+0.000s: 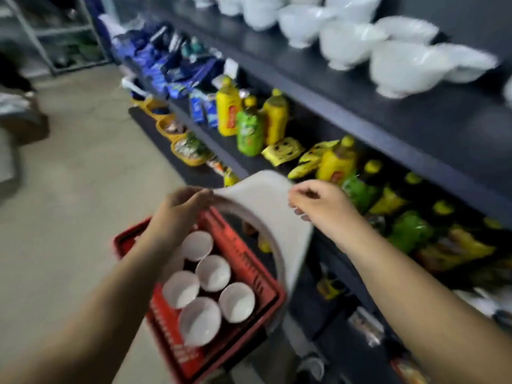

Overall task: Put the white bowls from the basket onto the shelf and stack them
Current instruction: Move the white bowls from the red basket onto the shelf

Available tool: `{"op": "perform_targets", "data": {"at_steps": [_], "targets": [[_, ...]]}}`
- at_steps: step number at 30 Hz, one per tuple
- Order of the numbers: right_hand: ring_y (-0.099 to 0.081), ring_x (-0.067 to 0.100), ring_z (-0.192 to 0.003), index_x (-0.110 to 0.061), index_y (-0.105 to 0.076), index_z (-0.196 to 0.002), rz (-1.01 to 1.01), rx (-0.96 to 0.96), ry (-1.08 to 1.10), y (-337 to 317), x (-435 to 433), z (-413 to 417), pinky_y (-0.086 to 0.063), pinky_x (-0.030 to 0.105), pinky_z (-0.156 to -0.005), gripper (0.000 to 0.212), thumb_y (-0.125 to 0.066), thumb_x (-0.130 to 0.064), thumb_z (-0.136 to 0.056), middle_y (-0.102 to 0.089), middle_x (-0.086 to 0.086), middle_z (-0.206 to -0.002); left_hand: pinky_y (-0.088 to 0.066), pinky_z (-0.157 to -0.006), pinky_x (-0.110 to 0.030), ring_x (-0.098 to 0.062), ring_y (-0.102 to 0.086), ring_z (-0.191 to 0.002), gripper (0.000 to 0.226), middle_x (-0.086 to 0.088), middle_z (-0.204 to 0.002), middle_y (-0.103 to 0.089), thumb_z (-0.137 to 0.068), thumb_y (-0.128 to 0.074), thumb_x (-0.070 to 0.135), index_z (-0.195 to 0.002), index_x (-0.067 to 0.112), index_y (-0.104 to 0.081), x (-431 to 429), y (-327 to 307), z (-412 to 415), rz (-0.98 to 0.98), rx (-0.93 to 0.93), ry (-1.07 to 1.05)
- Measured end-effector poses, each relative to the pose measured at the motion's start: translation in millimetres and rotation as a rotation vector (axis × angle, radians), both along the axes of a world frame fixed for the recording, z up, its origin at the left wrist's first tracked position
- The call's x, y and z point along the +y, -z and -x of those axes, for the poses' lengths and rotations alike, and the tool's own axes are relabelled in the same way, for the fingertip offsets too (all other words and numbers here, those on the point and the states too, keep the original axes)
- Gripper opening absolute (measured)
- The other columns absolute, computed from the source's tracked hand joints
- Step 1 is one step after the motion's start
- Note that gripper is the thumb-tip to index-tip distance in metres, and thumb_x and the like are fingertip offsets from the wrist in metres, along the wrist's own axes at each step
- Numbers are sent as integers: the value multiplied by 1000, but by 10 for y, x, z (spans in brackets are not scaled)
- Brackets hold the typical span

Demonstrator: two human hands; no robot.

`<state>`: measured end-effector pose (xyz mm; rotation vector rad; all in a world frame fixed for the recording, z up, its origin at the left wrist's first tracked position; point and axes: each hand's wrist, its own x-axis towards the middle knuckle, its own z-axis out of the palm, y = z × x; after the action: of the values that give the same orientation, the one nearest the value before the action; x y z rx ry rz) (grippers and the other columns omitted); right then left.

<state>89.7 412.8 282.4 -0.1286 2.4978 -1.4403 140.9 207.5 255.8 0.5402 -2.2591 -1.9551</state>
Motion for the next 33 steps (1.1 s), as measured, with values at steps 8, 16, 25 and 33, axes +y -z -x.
{"op": "perform_targets", "data": {"at_steps": [8,16,25,33], "targets": [[-52,12,-65,-16,-60,-69,-273,-388,-185,1669,-738,-298,-43,25,-69,16,-62,-21,-84,-56,-5,-64,-37,-55,-17,-14,-48,-64,22,-5,-66,-57,-91,-54,12,-97,-7,-64,-703,1536,-804,72,-487,-134],[-59,31,-103,1,-63,-104,-663,-537,-438,3072,-916,85,-38,28,-74,32,-58,-27,-88,-64,20,-109,-40,-83,-29,-34,-56,-112,46,-18,-119,-62,-88,-55,40,-117,6,-60,-484,2872,-568,334,-792,141],[-45,31,-128,-6,-41,-135,-929,-501,-664,4052,-1192,119,-40,33,-99,46,-53,-17,-92,-44,15,-141,-36,-96,-37,-38,-46,-116,51,-28,-122,-50,-82,-64,30,-125,5,-54,-552,3696,-294,717,-817,608],[-44,33,-127,0,-46,-131,-1082,-276,-738,3976,-1324,290,-39,37,-98,42,-26,1,-94,-46,19,-138,-40,-87,-42,-42,-53,-107,31,-27,-113,-59,-87,-58,14,-114,-2,-60,-658,3657,-86,958,-777,858]]}}
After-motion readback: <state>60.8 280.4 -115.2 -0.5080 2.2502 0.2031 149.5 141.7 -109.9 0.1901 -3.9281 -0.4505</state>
